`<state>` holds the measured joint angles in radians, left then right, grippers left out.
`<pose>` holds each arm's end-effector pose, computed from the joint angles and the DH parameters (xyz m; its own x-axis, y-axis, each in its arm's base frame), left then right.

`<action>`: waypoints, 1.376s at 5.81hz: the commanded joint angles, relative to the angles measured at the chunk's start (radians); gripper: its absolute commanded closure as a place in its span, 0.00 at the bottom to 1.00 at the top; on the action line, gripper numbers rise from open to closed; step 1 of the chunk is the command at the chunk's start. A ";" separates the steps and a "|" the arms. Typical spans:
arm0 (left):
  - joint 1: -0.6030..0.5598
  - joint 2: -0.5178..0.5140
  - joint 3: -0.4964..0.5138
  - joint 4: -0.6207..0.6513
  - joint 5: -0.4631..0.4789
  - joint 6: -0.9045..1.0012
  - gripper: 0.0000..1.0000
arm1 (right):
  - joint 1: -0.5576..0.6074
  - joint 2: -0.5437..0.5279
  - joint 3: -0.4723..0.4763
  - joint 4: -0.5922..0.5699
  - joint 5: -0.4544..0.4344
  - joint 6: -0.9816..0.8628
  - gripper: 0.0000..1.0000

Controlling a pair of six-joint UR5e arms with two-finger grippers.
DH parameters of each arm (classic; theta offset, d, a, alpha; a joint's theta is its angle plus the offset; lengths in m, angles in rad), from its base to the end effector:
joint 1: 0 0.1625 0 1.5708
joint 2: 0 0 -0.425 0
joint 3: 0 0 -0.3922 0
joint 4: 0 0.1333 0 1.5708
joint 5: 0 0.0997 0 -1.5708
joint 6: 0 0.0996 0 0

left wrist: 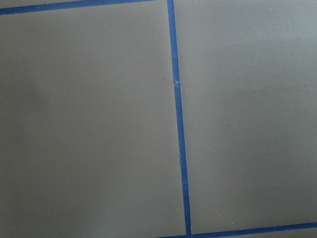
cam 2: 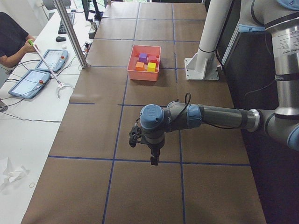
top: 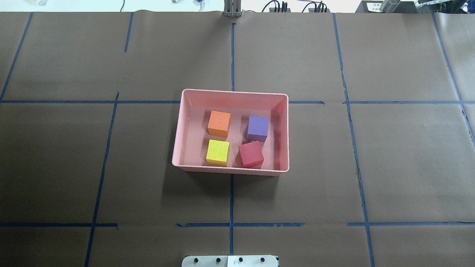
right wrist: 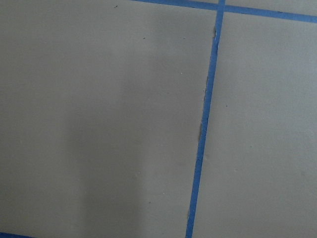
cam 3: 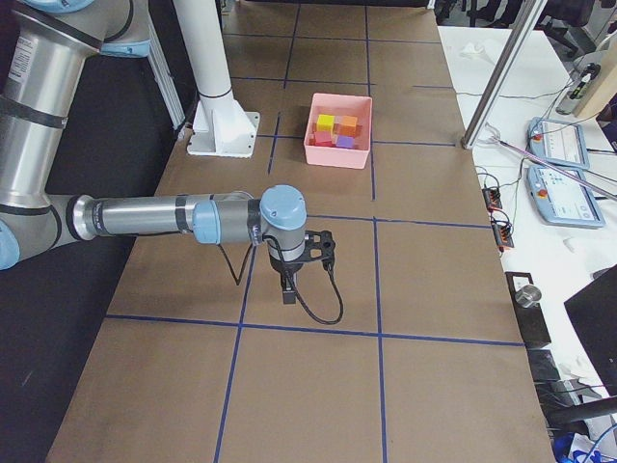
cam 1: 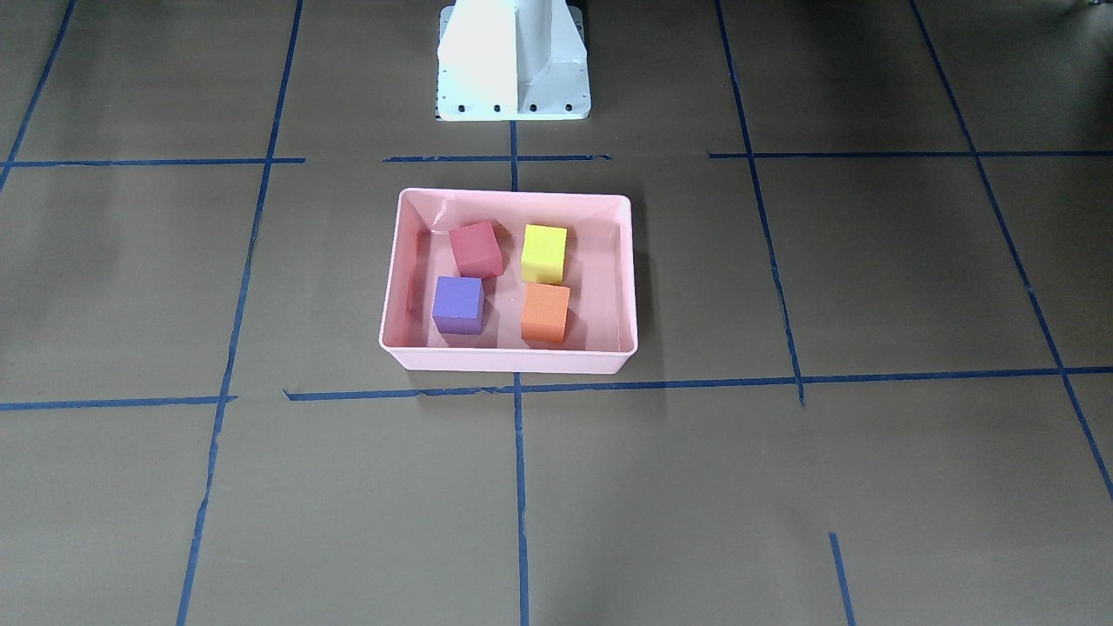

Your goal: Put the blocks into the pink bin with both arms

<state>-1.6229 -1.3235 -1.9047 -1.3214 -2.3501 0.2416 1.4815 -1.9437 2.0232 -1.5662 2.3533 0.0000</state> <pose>-0.0827 -0.3698 0.6267 0.6963 0.0894 -0.7121 -0.1187 0.9929 0.0086 0.0324 -0.3457 0.5892 0.7010 -0.1222 0.7026 0.0889 0.9925 0.0840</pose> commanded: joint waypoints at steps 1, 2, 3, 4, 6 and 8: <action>0.000 -0.005 0.006 0.002 -0.006 -0.001 0.00 | 0.000 -0.001 -0.001 0.000 0.001 0.000 0.00; 0.002 -0.013 0.004 0.004 -0.003 -0.001 0.00 | 0.002 -0.003 -0.003 -0.002 0.006 0.000 0.00; 0.002 -0.011 0.006 0.005 -0.006 0.002 0.00 | 0.000 -0.008 -0.008 -0.002 0.008 0.000 0.00; 0.000 -0.003 0.004 0.005 -0.009 0.008 0.00 | 0.003 -0.009 -0.005 0.000 0.008 0.000 0.00; 0.000 -0.002 -0.004 0.001 -0.011 0.008 0.00 | 0.005 -0.011 -0.003 0.002 0.008 0.000 0.00; 0.000 -0.003 0.007 -0.005 -0.011 0.008 0.00 | 0.005 -0.012 -0.001 0.002 0.008 0.000 0.00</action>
<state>-1.6229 -1.3258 -1.9011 -1.3247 -2.3607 0.2500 1.4863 -1.9552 2.0212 -1.5647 2.3608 0.0000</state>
